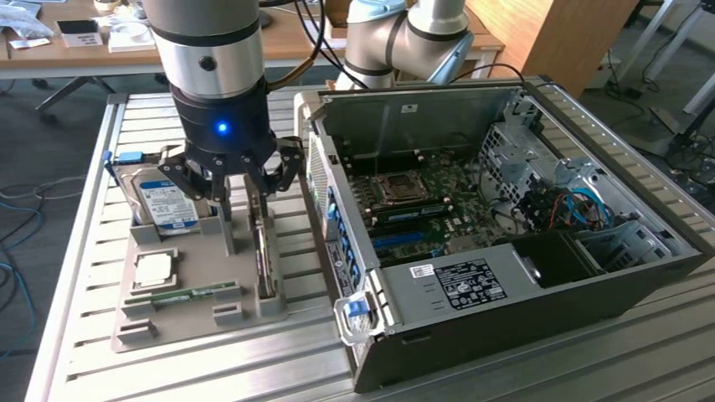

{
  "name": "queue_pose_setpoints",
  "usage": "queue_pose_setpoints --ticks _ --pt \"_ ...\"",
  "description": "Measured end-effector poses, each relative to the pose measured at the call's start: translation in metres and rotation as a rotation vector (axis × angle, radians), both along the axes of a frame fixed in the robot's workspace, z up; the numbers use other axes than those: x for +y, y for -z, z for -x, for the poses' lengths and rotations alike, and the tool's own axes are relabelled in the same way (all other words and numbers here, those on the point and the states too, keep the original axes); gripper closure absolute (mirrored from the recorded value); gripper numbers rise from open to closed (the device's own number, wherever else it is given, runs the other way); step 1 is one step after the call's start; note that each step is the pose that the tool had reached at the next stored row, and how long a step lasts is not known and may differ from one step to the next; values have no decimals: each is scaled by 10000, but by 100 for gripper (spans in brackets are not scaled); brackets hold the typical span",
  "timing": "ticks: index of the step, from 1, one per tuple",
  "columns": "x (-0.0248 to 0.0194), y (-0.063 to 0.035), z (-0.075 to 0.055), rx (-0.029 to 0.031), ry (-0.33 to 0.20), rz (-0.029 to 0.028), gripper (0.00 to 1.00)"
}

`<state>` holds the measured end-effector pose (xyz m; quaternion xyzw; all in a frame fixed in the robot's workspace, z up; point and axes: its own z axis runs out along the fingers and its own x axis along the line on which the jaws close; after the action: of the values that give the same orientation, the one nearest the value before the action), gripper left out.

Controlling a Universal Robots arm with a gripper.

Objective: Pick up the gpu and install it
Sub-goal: 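Pick up the gpu and move the gpu toward the slot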

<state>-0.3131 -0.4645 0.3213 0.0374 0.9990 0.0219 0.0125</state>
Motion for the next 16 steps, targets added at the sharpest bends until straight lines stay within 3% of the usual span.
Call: queue_pose_setpoints --ticks 16 --pt "0 151 0 0 0 0 53"
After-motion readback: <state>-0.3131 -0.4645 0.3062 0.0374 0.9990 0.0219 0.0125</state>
